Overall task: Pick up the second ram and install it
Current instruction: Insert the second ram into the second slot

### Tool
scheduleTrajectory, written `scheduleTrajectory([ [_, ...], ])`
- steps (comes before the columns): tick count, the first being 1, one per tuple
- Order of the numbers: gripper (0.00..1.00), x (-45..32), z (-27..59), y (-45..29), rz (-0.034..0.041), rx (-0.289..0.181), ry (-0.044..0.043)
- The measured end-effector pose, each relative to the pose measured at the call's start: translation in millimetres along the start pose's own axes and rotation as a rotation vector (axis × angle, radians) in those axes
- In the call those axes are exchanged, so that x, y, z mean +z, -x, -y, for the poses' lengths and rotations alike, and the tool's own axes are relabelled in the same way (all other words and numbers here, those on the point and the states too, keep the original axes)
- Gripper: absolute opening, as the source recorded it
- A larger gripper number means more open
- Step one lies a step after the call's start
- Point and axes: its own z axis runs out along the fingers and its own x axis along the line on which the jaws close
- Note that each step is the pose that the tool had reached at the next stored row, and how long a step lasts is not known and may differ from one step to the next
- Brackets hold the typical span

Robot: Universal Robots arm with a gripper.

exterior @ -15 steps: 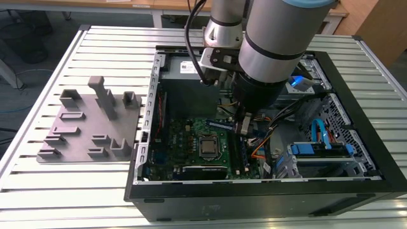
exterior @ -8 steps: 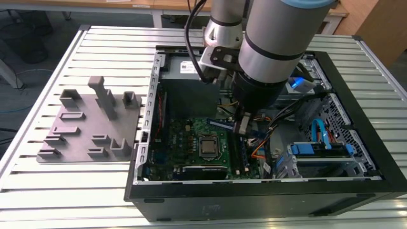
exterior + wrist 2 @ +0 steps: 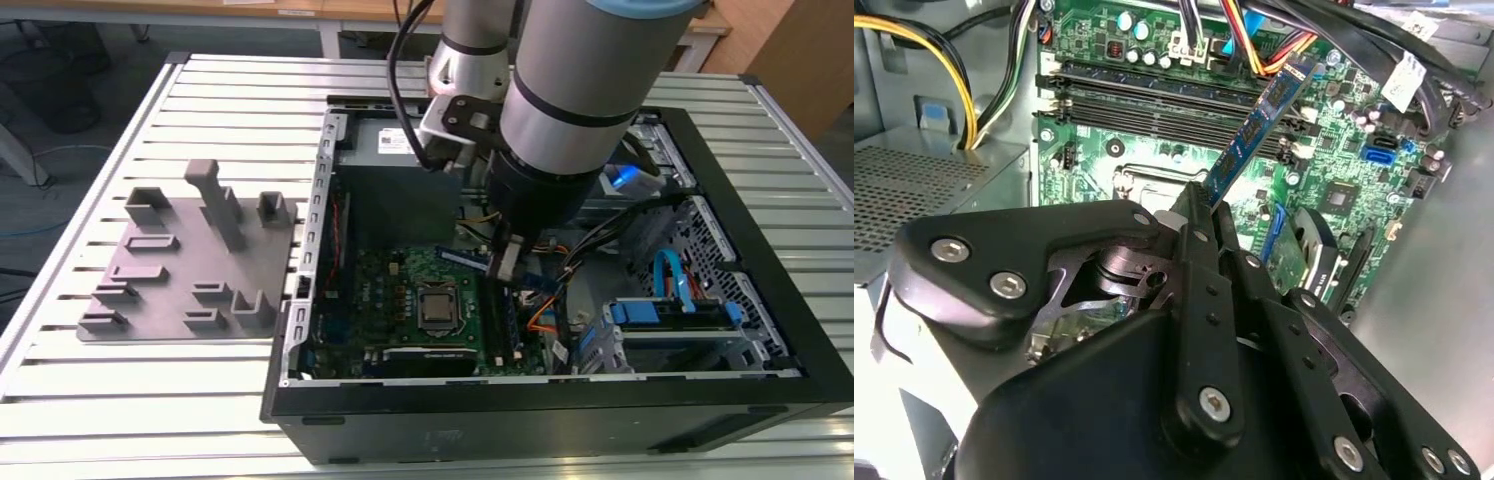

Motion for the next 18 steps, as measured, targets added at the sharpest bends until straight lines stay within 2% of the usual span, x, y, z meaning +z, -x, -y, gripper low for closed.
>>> scheduleTrajectory([
  [18,0.14,0.7,0.0,-0.1,0.0047,0.117,-0.0067],
])
